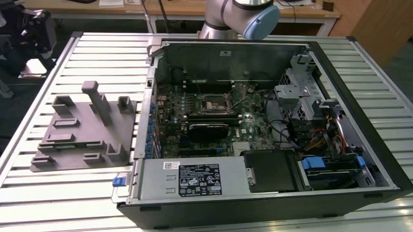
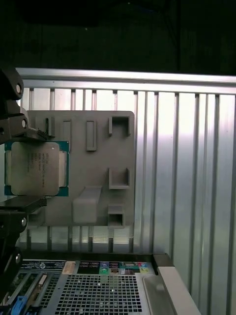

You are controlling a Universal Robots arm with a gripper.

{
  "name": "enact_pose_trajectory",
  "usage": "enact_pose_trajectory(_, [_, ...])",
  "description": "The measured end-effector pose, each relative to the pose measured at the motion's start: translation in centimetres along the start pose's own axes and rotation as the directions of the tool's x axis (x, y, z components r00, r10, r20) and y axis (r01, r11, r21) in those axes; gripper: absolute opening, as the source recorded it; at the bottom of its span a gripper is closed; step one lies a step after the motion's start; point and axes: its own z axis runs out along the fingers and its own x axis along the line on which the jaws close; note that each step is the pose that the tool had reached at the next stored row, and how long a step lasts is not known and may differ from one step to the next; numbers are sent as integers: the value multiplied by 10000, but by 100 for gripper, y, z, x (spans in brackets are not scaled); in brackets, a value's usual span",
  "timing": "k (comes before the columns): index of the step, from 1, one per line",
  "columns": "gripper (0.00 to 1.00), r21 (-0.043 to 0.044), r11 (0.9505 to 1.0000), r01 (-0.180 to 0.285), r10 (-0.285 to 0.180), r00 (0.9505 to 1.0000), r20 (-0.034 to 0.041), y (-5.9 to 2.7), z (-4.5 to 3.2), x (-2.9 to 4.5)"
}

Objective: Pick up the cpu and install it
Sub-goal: 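Pick up the cpu and move it towards the insertion slot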

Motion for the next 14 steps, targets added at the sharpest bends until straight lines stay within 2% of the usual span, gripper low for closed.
enact_pose_trajectory(14, [53,-11,10000,-1,1,10000,1,-3,6,-248])
